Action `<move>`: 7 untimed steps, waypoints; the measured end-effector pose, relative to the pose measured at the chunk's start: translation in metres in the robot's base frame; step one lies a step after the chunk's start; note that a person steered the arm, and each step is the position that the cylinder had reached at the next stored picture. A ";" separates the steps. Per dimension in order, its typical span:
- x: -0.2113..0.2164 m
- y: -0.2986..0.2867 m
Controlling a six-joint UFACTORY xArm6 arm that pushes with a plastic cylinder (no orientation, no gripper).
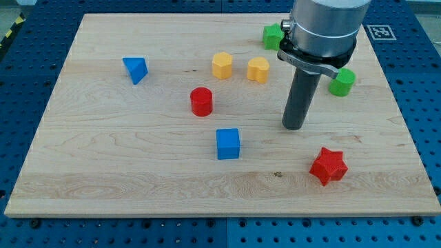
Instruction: Slide the red star left and up a bit
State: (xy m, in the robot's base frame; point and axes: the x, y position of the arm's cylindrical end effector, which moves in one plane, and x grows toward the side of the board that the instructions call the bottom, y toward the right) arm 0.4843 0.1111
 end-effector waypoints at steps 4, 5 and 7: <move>0.010 0.056; 0.040 0.079; 0.124 0.083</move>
State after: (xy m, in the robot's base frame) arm 0.6082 0.1940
